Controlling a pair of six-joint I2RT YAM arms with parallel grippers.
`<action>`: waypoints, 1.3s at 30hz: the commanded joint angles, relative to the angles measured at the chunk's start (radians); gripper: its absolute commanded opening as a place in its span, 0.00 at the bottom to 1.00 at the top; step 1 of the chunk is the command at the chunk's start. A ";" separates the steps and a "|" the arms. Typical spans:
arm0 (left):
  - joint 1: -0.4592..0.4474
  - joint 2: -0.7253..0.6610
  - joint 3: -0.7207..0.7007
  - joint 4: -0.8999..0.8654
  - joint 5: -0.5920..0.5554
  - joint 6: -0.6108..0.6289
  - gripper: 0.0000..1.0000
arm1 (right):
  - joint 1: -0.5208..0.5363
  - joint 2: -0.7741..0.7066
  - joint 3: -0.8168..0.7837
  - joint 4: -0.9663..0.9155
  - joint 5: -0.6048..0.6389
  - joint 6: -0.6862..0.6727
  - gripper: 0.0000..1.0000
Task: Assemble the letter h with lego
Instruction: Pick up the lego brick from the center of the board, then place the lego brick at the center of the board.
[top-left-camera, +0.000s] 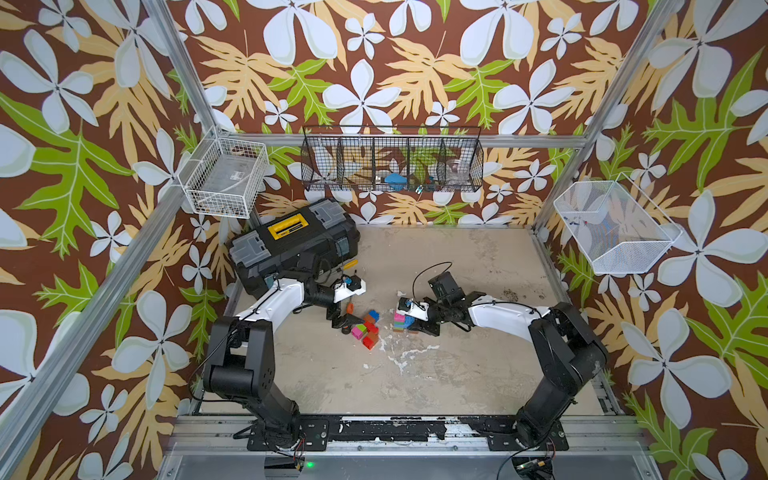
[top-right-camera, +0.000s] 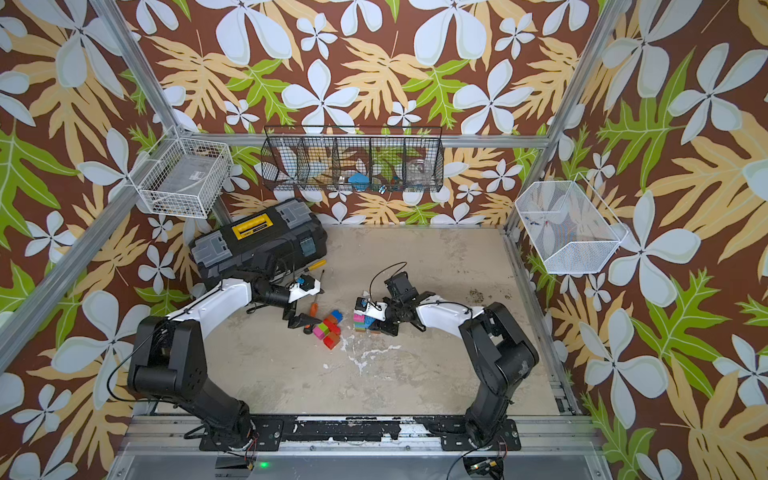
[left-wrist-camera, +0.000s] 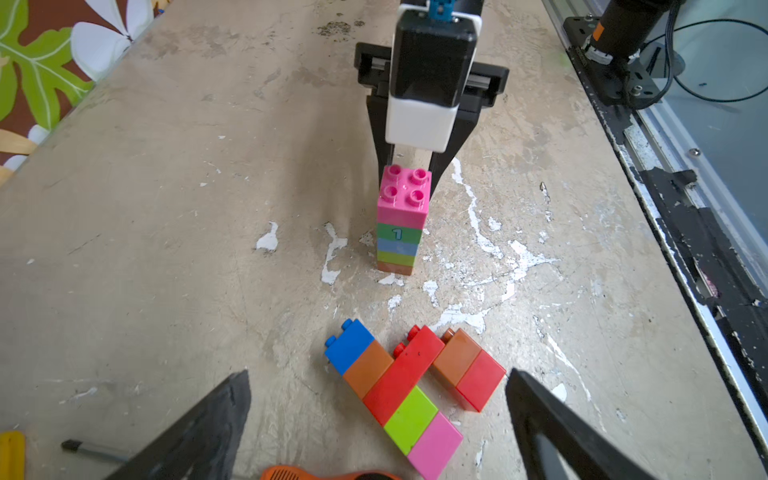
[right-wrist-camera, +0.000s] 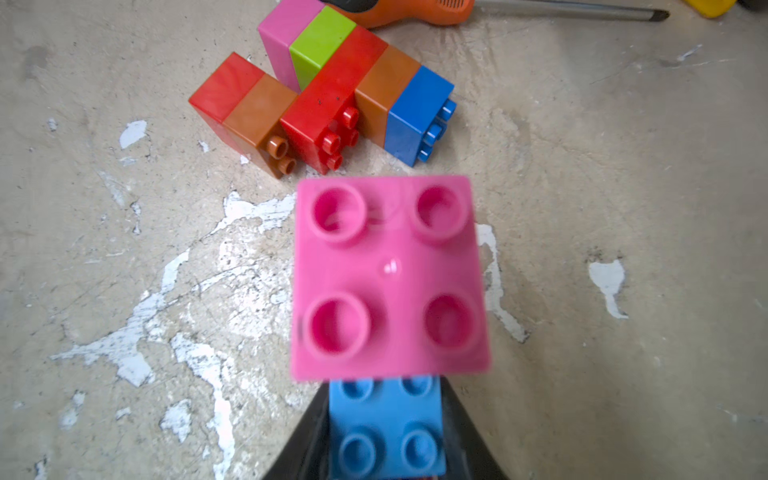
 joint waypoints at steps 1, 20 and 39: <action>0.021 -0.027 -0.031 0.019 0.025 -0.018 1.00 | 0.001 0.008 0.029 -0.142 -0.032 -0.001 0.37; 0.035 -0.080 -0.097 0.035 0.040 -0.038 1.00 | -0.026 0.171 0.145 -0.563 -0.324 -0.102 0.36; 0.035 -0.081 -0.141 0.070 0.031 -0.025 1.00 | -0.098 0.195 0.193 -0.493 -0.361 -0.017 0.50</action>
